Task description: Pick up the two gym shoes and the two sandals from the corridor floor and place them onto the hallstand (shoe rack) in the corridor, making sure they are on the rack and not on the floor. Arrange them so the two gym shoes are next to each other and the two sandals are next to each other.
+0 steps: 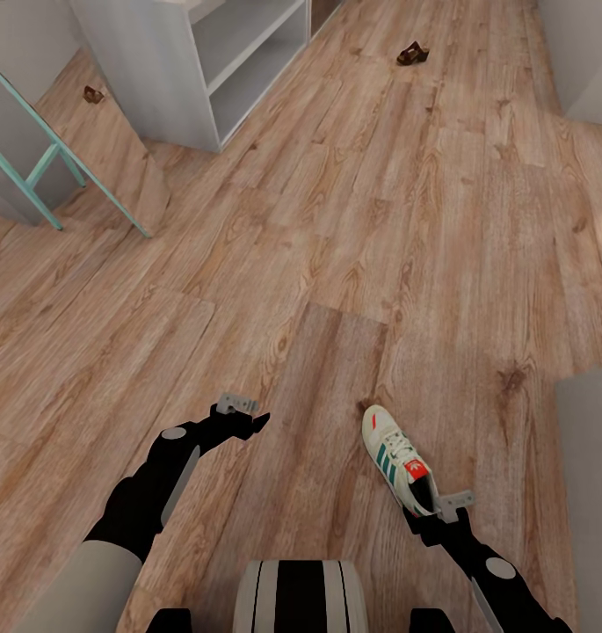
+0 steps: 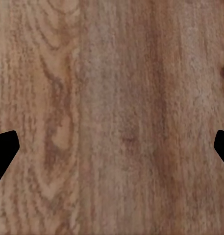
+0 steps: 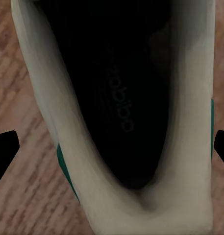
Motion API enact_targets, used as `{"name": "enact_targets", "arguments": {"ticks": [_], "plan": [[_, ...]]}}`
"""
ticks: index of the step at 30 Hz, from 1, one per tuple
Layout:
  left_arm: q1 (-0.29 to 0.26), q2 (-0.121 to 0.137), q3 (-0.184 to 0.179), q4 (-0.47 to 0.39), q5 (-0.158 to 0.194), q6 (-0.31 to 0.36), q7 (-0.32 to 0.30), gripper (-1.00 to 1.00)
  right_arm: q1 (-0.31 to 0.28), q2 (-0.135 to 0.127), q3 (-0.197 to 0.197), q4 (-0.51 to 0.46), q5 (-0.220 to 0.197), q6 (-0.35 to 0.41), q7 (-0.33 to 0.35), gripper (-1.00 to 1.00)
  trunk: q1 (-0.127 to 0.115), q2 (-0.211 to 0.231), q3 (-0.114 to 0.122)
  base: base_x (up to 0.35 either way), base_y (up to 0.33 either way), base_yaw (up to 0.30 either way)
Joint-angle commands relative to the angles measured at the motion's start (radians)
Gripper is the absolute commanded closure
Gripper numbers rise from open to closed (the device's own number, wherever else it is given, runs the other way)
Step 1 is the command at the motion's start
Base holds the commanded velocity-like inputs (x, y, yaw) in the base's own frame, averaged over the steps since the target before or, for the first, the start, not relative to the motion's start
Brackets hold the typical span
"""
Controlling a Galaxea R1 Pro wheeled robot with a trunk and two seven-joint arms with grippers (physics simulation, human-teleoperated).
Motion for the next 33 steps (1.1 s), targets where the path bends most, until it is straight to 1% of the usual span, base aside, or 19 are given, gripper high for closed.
{"name": "enact_targets", "arguments": {"ticks": [1, 6, 7, 30, 31, 32, 33], "plan": [[0.000, 0.001, -0.001, -0.001, -0.001, 0.005, -0.002, -1.00, 0.000, 0.001, -0.004, 0.000, 0.009, -0.004, 0.007, -1.00, 0.000, 0.000, -0.001, 0.001, 0.000, 0.000], [0.000, 0.001, -0.001, -0.001, -0.001, 0.005, -0.002, -1.00, 0.000, 0.001, -0.004, 0.001, 0.009, -0.004, 0.007, -1.00, 0.000, 0.000, -0.001, 0.000, 0.000, 0.000], [0.000, 0.001, -0.001, -0.001, -0.001, 0.005, -0.003, -1.00, 0.000, 0.001, -0.004, 0.001, 0.009, -0.004, 0.007, 1.00, 0.000, 0.000, -0.001, 0.000, 0.000, 0.000], [0.001, 0.004, 0.001, -0.001, -0.001, 0.007, -0.009, -1.00, 0.000, 0.006, -0.001, 0.007, 0.011, -0.002, 0.008, 1.00, 0.000, 0.000, -0.001, 0.000, 0.000, 0.000], [0.001, 0.004, 0.001, -0.001, -0.001, 0.007, -0.010, -1.00, 0.000, 0.006, -0.001, 0.007, 0.011, -0.002, 0.008, 1.00, -0.001, 0.000, 0.003, 0.000, 0.000, 0.000], [0.020, 0.013, 0.006, -0.002, -0.004, 0.007, -0.010, -1.00, 0.000, 0.006, -0.001, 0.008, 0.011, -0.004, 0.010, 1.00, -0.001, 0.000, 0.007, 0.000, 0.000, 0.000], [0.013, 0.018, 0.000, -0.008, -0.011, 0.013, -0.016, -1.00, 0.006, 0.000, -0.007, 0.002, 0.011, -0.009, 0.008, 1.00, -0.001, 0.000, 0.007, 0.000, 0.000, 0.000]]}}
